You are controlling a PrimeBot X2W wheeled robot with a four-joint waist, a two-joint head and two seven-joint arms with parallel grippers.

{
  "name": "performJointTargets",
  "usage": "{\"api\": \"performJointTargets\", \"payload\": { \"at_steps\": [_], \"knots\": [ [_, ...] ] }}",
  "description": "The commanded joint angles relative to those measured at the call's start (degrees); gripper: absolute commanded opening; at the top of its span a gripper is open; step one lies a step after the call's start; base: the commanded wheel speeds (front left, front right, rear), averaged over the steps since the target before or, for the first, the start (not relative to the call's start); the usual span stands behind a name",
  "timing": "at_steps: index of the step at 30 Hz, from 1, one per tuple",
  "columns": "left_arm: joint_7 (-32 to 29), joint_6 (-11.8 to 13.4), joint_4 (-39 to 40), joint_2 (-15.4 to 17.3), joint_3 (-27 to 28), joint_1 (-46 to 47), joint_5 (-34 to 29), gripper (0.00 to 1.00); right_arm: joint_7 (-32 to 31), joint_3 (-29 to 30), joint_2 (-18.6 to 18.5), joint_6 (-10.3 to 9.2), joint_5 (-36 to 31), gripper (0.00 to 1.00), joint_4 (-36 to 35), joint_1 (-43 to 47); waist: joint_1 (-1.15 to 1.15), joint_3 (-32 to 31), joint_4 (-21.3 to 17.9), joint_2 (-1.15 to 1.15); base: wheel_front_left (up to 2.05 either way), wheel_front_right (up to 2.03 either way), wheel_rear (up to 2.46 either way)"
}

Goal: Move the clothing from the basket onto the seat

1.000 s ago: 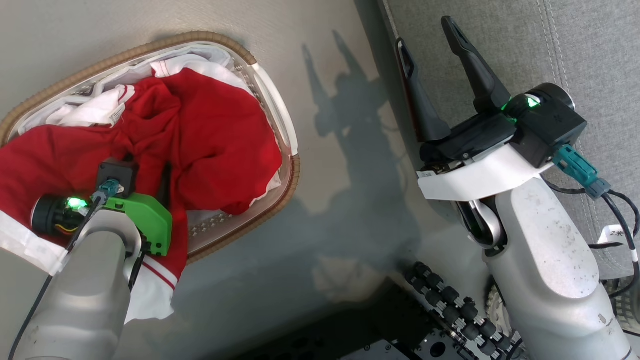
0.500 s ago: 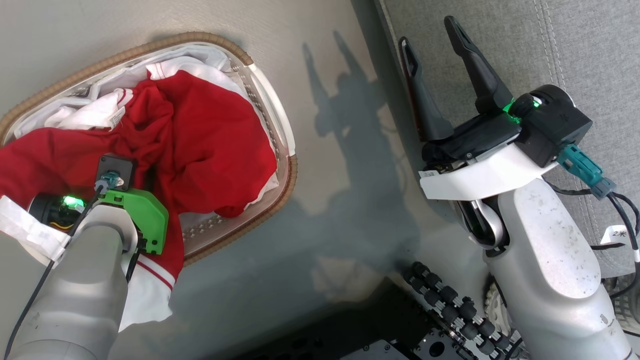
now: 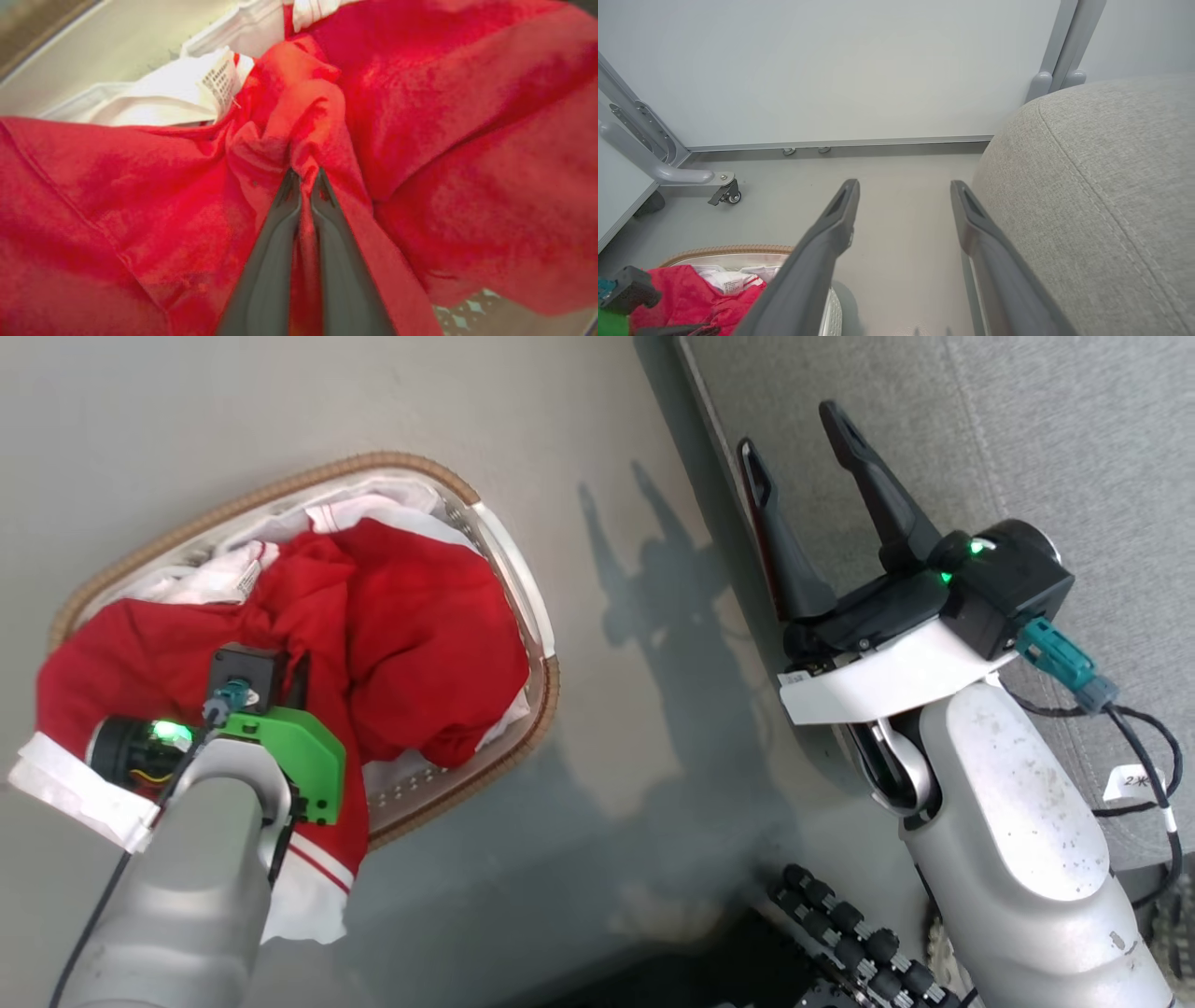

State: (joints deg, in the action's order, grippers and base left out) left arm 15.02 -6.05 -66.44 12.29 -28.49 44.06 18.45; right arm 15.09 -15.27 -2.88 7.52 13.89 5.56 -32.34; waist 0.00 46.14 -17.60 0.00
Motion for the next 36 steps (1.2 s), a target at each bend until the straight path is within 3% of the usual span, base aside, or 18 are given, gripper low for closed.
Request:
{"api": "performJointTargets", "payload": {
  "at_steps": [1, 36],
  "knots": [
    [0.2, 0.3, 1.4, -0.1, 0.4, -1.8, 0.4, 0.0, 0.1, 0.2, -0.1, -0.06, -0.7, 1.0, 0.4, 1.0, 0.0, -3.9, 1.3, 0.0, 0.0, 0.0, 0.0],
    [0.2, -1.2, 35.4, -8.8, 12.8, -25.9, -6.1, 0.0, 0.1, 2.0, -0.2, -0.06, -3.6, 1.0, 8.1, 19.6, 0.0, -36.8, 8.5, 0.0, 0.0, 0.0, 0.0]
  ]
}}
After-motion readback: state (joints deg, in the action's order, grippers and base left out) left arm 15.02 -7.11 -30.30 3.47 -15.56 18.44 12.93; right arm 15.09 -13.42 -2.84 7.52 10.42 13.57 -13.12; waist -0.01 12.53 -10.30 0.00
